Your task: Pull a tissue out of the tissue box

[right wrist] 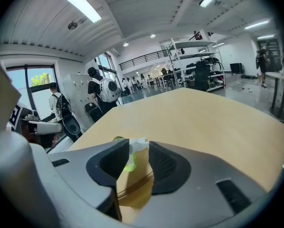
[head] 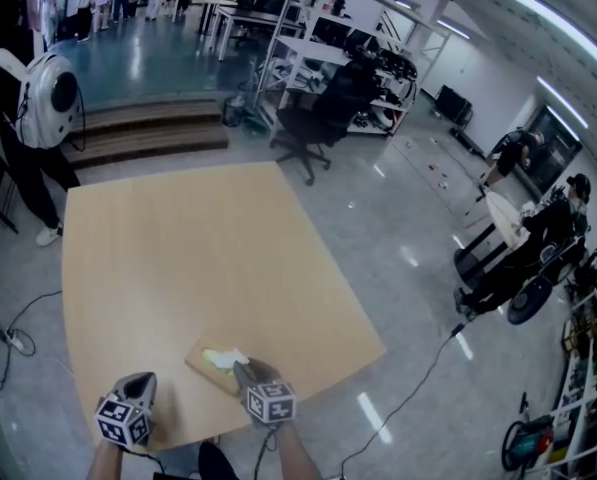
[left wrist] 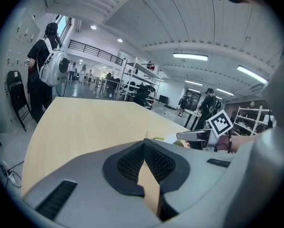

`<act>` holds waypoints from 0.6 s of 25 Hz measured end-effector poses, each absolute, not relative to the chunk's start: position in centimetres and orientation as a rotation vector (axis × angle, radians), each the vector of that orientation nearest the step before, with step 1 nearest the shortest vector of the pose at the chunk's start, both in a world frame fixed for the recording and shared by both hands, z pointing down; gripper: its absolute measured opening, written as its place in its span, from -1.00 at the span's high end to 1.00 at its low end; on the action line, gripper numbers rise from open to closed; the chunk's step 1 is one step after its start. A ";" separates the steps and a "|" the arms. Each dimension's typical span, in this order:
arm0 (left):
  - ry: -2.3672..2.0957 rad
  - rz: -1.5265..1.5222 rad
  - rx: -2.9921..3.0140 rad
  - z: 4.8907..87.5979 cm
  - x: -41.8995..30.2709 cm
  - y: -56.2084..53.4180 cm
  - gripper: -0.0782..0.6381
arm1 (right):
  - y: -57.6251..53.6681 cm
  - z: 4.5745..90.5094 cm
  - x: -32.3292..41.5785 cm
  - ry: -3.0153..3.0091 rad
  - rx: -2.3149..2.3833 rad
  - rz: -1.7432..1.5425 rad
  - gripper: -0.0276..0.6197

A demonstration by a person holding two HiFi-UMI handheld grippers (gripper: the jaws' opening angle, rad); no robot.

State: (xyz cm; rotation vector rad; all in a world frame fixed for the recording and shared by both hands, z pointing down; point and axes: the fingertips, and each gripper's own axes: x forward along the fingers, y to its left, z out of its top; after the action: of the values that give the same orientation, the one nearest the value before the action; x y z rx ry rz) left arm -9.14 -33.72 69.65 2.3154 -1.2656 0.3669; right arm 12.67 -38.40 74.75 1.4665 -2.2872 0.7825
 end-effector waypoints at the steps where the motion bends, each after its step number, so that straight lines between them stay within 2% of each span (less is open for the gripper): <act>1: -1.267 0.368 2.314 69.7 -9.2 -33.7 0.76 | -38.4 74.7 12.7 -2.286 1.468 0.780 0.53; 10: -1.261 0.370 2.318 69.9 -9.2 -33.7 0.76 | -38.3 75.0 12.4 -2.267 1.473 0.758 0.69; 15: -1.265 0.365 2.317 70.0 -9.1 -33.5 0.76 | -38.1 75.3 12.8 -2.247 1.480 0.730 0.85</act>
State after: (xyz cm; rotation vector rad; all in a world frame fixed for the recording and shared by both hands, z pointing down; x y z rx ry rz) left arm -9.11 -33.50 70.04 2.3172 -1.2654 0.3653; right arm 12.79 -38.06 75.31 1.4799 -2.2468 0.7301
